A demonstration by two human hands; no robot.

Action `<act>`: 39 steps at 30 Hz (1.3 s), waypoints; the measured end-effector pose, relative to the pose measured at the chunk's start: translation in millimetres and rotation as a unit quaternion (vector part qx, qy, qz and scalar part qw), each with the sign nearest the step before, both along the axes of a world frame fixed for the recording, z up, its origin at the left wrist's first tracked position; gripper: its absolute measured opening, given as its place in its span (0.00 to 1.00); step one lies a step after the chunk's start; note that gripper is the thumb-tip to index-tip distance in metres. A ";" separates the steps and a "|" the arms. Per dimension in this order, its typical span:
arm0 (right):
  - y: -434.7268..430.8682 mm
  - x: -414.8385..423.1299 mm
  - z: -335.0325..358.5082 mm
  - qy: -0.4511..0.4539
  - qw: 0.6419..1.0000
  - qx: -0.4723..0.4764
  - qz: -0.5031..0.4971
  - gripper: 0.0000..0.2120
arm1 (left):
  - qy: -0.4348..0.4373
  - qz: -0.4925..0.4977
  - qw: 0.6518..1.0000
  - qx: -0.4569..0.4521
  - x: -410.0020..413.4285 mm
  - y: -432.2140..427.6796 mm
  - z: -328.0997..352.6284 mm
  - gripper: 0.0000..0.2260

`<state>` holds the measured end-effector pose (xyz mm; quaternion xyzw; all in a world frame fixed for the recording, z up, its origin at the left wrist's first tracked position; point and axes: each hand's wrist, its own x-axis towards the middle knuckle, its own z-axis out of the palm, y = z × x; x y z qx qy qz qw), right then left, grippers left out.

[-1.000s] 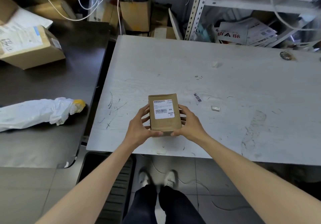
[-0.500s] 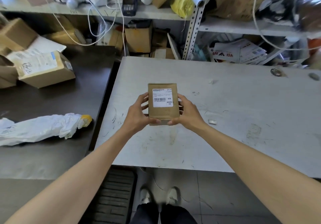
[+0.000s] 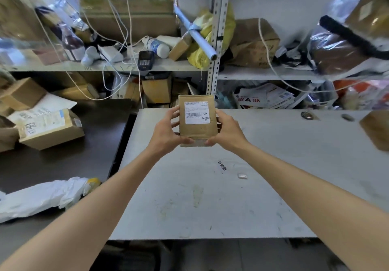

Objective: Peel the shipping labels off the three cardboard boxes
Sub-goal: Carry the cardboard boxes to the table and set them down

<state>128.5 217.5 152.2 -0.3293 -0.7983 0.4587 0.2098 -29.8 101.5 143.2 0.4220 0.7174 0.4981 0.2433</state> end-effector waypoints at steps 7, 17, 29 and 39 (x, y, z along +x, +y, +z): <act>24.5 47.9 3.6 0.002 0.994 -0.013 -0.111 0.41 | -0.037 -0.097 0.995 -0.003 34.6 61.0 -0.4 0.49; -1.5 186.8 4.0 0.012 0.924 -0.022 -0.381 0.44 | -0.058 -0.370 0.927 -0.024 158.0 139.2 2.2 0.47; -182.2 397.5 11.6 -0.002 0.760 -0.025 -0.650 0.48 | -0.035 -0.660 0.749 -0.040 417.2 77.4 0.2 0.48; -434.9 497.9 9.0 0.018 0.566 -0.055 -0.823 0.41 | -0.013 -0.851 0.519 -0.076 613.8 -114.6 -16.2 0.48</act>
